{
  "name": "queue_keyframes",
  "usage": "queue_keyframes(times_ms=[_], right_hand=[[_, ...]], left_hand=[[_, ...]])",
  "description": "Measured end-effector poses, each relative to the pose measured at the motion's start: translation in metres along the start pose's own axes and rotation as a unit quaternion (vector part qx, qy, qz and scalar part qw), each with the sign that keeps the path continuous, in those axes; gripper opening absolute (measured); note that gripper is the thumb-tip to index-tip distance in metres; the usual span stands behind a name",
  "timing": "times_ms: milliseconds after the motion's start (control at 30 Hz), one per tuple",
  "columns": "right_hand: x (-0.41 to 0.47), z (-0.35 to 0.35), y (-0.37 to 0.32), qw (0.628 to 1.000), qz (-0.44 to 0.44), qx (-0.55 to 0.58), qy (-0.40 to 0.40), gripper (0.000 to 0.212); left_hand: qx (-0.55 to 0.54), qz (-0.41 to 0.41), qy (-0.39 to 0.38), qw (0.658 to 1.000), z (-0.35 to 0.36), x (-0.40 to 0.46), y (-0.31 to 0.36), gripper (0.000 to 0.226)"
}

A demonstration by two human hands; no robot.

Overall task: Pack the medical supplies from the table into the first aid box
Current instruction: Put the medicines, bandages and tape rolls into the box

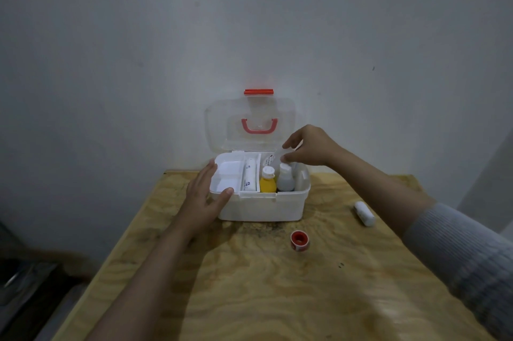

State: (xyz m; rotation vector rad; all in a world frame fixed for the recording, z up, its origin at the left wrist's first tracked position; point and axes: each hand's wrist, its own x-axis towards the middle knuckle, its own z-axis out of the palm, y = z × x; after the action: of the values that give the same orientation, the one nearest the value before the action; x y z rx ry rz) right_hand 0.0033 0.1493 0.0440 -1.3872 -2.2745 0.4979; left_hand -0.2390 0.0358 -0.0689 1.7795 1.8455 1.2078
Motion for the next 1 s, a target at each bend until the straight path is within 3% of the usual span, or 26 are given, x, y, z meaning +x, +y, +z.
queue_keyframes(times_ms=[200, 500, 800, 1000], right_hand=[[-0.003, 0.005, 0.001, 0.998, 0.014, 0.040, -0.047, 0.021], [-0.001, 0.012, -0.012, 0.992, 0.029, 0.096, -0.081, 0.025], [-0.042, -0.018, 0.031, 0.995, -0.014, 0.069, 0.072, 0.019], [-0.100, -0.035, 0.097, 0.993, 0.059, 0.036, 0.094, 0.010]], left_hand=[[-0.006, -0.009, -0.004, 1.000, 0.000, -0.001, 0.003, 0.076], [-0.007, 0.000, 0.002, 1.000, -0.002, -0.003, 0.007, 0.069], [-0.011, -0.001, 0.007, 1.000, 0.000, -0.002, 0.002, 0.067], [-0.021, 0.000, 0.016, 1.000, 0.002, -0.002, 0.002, 0.065]])
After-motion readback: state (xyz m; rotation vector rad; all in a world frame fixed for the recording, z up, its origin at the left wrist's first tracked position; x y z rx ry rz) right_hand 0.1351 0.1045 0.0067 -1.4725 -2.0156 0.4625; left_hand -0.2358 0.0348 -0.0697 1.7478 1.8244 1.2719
